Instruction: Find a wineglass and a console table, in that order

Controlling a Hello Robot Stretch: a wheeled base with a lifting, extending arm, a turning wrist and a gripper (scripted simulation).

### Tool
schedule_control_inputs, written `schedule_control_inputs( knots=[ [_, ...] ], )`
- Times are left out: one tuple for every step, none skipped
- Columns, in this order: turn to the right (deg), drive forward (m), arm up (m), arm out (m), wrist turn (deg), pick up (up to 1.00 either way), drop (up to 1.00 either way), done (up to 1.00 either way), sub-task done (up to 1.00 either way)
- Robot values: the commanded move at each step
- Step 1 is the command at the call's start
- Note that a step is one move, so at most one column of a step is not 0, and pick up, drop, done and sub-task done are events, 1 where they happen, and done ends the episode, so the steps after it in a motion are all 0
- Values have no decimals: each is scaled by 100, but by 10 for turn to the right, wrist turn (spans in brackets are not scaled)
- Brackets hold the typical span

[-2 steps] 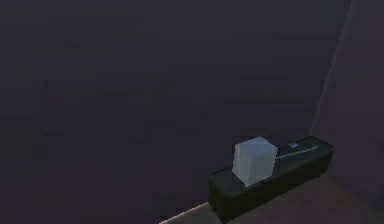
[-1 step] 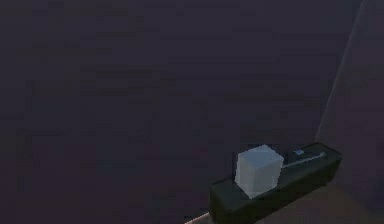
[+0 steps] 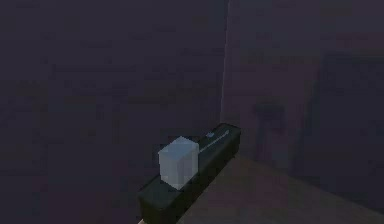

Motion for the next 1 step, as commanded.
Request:
schedule_control_inputs(
  knots=[
    [0,0,0,0,0,0,0,100,0]
  ],
)
